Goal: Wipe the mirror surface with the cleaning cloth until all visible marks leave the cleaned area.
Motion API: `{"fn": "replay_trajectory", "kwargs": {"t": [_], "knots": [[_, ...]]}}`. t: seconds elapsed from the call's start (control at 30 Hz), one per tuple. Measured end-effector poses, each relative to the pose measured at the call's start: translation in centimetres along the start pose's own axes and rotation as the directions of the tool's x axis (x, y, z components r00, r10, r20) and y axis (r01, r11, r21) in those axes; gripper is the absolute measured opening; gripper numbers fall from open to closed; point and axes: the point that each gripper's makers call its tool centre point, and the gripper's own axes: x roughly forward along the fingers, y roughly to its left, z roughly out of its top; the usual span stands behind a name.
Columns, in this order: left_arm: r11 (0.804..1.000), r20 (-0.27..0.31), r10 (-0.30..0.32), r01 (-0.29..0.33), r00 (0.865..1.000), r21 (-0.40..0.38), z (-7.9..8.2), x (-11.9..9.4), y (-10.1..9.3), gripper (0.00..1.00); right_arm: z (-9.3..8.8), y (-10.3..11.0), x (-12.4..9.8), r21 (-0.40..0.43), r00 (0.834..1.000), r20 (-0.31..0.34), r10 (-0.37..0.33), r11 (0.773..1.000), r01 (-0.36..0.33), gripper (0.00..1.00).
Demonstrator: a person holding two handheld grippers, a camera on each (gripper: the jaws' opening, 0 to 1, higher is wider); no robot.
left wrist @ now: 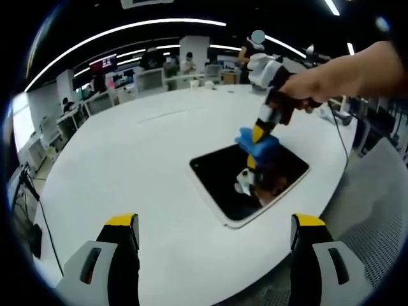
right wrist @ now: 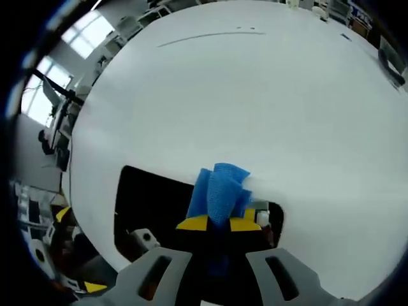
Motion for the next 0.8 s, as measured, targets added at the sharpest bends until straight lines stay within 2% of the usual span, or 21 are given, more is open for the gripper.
{"fn": "replay_trajectory", "kwargs": {"t": [0.33, 0.67, 0.8], "knots": [[1.000, -0.004, -0.007, 0.007, 1.000, 0.010, -0.1, 0.1, -0.2, 0.99, 0.6, 2.8, 0.8, -0.084, 1.000, -0.017, -0.010, 0.996, 0.008, 0.04], [1.000, 0.001, -0.009, 0.009, 1.000, 0.011, 0.0, 0.1, -0.2, 0.99, 1.0, 4.8, 1.2, -0.095, 1.000, -0.017, -0.003, 0.995, 0.002, 0.04], [1.000, -0.002, -0.012, 0.012, 1.000, 0.018, -0.1, 0.2, -0.2, 0.99, 0.8, 6.2, 1.0, -0.104, 1.000, -0.015, 0.001, 0.995, -0.003, 0.04]]}}
